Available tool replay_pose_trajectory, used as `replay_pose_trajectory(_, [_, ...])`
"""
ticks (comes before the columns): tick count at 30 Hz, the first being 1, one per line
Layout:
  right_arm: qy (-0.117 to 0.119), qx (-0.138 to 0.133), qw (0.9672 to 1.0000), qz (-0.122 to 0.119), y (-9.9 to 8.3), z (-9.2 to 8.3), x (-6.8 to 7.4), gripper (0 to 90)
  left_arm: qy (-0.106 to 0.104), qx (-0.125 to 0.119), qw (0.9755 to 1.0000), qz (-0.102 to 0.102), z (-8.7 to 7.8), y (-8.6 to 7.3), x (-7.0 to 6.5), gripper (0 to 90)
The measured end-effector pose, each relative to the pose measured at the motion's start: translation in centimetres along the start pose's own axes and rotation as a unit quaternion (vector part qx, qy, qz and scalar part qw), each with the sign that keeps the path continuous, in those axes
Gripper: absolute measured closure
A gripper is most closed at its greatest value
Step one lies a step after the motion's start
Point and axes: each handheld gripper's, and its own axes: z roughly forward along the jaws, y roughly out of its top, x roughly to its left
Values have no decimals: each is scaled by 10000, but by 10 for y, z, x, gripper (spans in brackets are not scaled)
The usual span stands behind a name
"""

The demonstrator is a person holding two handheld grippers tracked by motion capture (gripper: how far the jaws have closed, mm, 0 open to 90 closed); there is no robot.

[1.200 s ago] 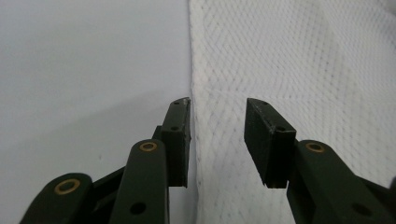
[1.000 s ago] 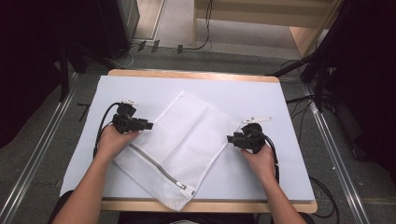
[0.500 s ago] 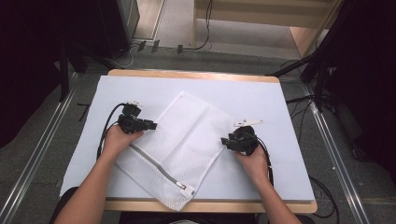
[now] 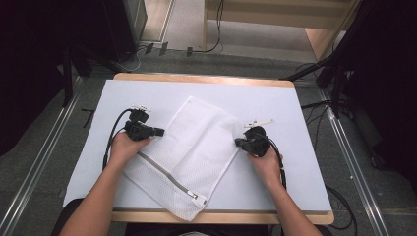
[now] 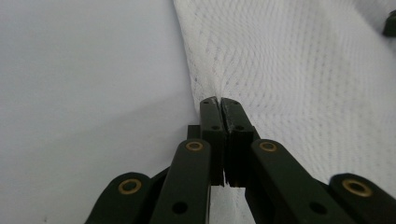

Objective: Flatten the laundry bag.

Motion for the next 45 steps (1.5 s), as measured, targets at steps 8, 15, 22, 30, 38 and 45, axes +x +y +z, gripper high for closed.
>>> replay_pose_trajectory(8, [41,-57,9999,90,13,3,-11,900,66,-149,9998,-108,-10,-6,1,896])
replay_pose_trajectory(15, [110,-70,9996,247,25,11,-27,900,69,-242,9996,-128,-14,-12,-3,895])
replay_pose_trajectory(22, [47,-68,9998,188,40,20,-34,900,29,-265,9995,-159,-16,-20,-9,893])
replay_pose_trajectory(30, [37,-50,9998,169,59,33,-42,900,-58,-281,9995,-145,-15,-31,-17,892])
replay_pose_trajectory(38, [77,-118,9998,168,74,43,-47,900,-1,-284,9995,-142,-16,-36,-23,890])
replay_pose_trajectory(45, [42,-128,9999,98,88,52,-49,900,169,-320,9990,-253,-14,-28,-12,892])
